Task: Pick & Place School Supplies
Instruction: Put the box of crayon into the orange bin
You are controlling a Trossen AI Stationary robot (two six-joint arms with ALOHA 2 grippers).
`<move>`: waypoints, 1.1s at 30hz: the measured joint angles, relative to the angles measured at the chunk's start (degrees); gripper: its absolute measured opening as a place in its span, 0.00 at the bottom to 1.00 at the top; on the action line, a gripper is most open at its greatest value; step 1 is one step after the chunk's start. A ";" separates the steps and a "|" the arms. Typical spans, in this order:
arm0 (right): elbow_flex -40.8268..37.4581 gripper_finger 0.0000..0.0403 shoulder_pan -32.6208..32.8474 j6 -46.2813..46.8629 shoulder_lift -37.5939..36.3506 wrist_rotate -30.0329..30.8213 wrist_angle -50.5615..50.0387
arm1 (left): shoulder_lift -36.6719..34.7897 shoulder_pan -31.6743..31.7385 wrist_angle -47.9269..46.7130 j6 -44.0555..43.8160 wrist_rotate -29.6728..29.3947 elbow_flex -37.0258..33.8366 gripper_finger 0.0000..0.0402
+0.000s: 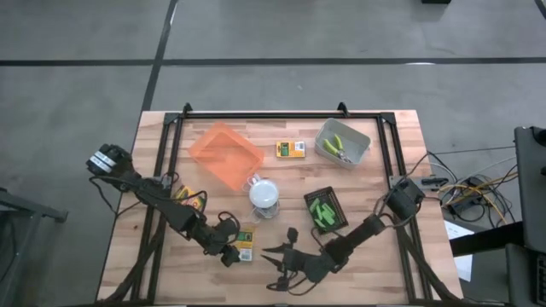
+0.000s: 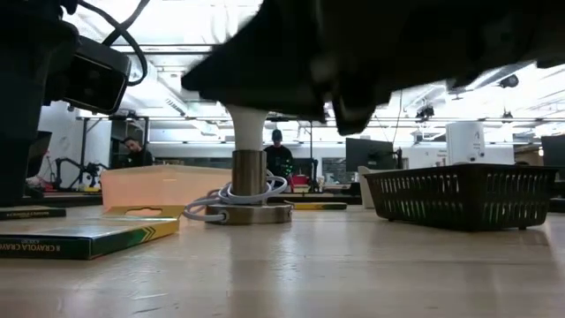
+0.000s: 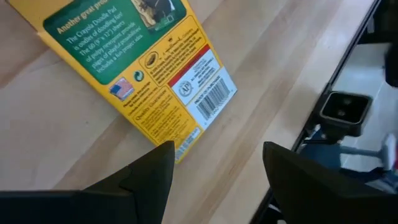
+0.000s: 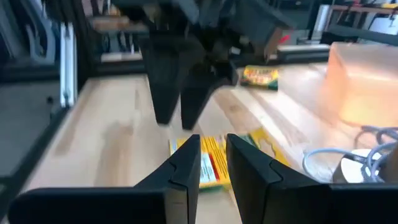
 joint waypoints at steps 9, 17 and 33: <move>2.36 0.18 -5.34 0.08 5.16 -13.60 -1.95 | 0.00 0.00 -1.79 -0.66 0.84 0.00 0.62; 6.57 0.19 -6.45 -0.33 6.31 -14.92 -4.20 | 0.00 -0.02 -3.26 -0.56 0.84 0.00 0.62; 12.63 0.17 -7.70 4.90 6.34 -18.66 -20.99 | 0.00 0.09 -3.29 -0.70 1.28 -1.88 0.62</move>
